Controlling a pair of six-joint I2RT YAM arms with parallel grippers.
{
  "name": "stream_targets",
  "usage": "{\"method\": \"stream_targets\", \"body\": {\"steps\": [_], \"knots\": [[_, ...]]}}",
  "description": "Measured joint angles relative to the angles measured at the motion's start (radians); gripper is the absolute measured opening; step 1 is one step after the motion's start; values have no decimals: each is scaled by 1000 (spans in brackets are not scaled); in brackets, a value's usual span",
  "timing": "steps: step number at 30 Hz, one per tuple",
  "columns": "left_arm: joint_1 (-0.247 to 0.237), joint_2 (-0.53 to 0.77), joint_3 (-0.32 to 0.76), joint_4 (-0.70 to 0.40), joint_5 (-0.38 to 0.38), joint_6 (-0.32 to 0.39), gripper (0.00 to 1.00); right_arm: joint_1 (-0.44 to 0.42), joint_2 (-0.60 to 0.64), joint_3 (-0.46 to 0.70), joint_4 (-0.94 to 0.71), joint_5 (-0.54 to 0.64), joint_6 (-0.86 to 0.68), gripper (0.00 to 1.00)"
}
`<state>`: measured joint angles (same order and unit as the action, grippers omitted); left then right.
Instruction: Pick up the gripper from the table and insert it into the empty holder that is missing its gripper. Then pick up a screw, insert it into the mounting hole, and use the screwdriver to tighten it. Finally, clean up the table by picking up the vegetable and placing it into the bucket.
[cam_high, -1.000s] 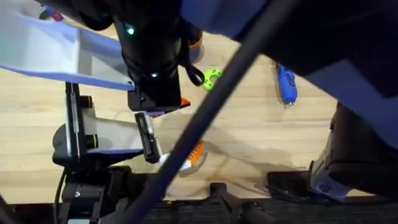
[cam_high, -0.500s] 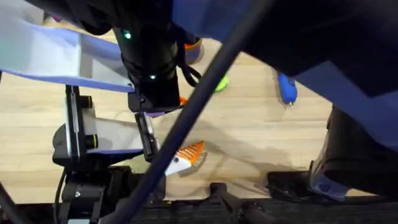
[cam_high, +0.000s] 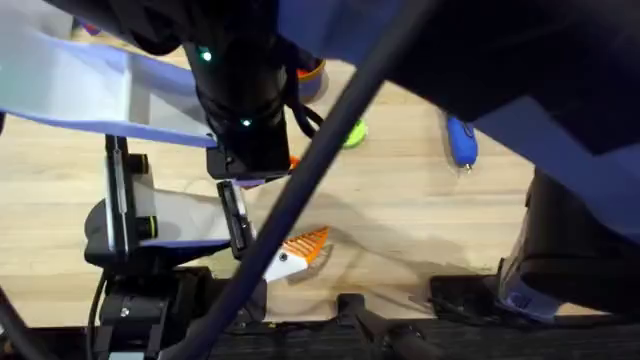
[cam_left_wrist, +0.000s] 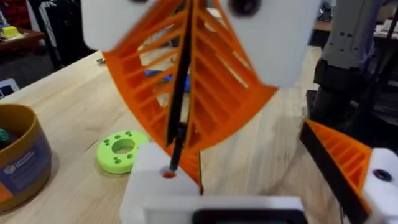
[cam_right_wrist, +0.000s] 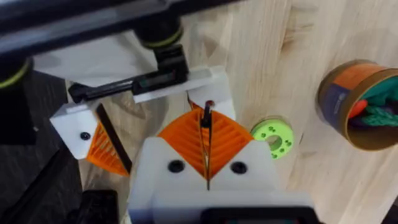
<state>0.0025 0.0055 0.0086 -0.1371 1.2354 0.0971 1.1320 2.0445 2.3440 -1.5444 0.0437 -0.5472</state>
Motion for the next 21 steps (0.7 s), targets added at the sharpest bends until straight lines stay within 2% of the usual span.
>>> {"method": "stream_targets", "body": {"steps": [21], "knots": [[0,0,0,0,0,0,985,-13,22,0,0,0,0,6]]}}
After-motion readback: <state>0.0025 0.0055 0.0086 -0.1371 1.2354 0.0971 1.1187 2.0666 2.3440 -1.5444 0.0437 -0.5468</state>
